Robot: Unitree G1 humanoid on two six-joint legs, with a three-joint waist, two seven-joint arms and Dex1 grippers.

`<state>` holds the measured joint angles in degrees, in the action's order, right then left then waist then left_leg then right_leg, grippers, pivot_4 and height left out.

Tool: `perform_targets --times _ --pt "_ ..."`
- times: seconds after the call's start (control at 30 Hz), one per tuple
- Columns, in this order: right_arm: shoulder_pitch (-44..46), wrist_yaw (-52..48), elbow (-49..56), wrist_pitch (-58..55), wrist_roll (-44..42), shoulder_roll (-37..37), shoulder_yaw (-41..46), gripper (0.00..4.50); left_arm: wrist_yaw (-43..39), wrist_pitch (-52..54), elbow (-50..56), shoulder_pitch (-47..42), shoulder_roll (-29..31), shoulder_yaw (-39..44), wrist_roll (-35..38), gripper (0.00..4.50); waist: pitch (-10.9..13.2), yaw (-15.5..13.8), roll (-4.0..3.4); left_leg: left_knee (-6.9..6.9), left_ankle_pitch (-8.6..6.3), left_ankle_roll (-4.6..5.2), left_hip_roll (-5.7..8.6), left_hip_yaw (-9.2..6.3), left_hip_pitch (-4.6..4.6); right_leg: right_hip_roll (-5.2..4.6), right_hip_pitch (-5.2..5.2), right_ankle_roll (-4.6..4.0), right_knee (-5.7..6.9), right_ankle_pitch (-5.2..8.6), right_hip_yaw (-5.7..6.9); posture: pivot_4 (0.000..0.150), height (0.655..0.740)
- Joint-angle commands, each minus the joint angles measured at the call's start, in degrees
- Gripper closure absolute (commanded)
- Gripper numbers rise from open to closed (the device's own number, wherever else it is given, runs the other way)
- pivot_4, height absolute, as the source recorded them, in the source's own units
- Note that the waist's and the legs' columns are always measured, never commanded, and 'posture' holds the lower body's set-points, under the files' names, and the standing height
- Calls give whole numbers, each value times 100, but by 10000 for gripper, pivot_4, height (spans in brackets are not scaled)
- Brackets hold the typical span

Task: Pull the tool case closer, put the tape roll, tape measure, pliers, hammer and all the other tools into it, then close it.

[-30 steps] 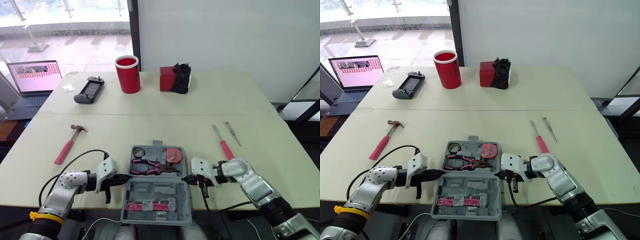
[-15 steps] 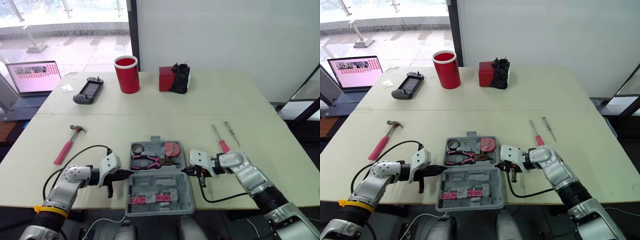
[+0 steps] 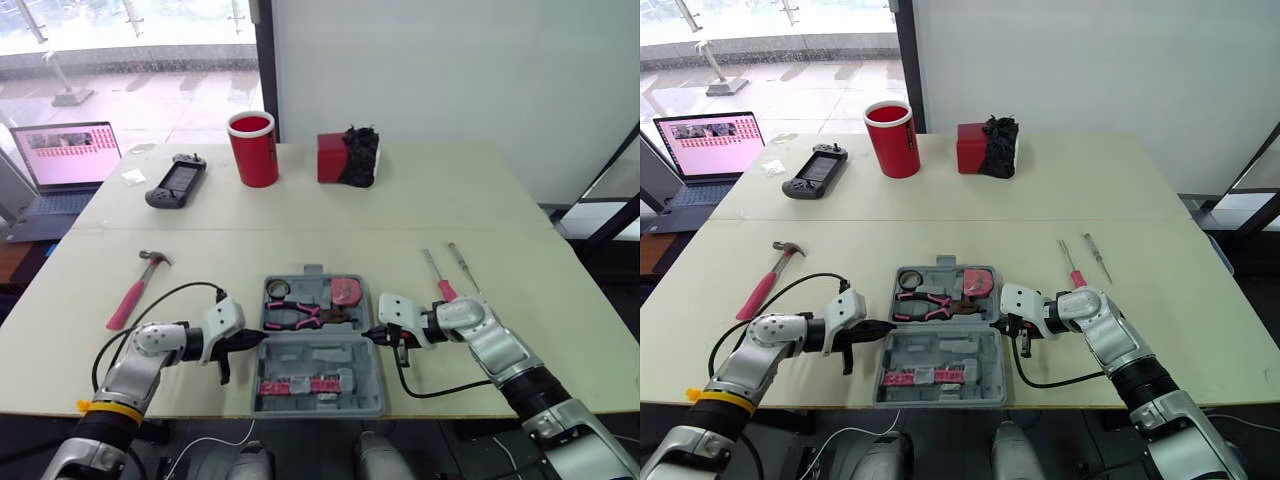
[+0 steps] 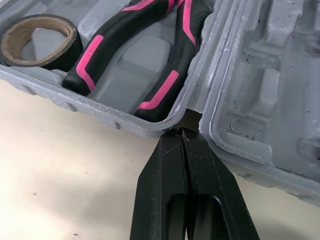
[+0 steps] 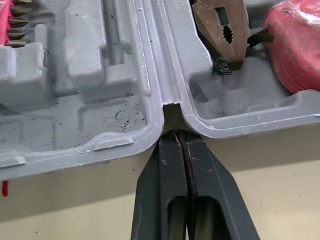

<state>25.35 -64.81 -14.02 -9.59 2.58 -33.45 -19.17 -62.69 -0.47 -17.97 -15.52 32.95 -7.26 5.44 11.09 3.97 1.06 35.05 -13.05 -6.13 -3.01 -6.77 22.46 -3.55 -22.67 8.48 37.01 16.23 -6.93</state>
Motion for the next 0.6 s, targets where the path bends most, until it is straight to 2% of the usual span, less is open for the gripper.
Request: perform_targets --times 0.03,0.6 --pt "-7 84 12 32 27 189 -106 45000 110 -185 109 -158 -121 -1 42 44661 0 3 0 0 0 0 0 0 0 0 0 0 0 0 0 1500 7400" --pt "334 497 -601 256 296 429 -22 45000 277 -313 -88 -462 -185 -37 0 44661 0 5 1 -1 0 0 0 0 -2 1 0 0 1 -1 0 1500 7400"
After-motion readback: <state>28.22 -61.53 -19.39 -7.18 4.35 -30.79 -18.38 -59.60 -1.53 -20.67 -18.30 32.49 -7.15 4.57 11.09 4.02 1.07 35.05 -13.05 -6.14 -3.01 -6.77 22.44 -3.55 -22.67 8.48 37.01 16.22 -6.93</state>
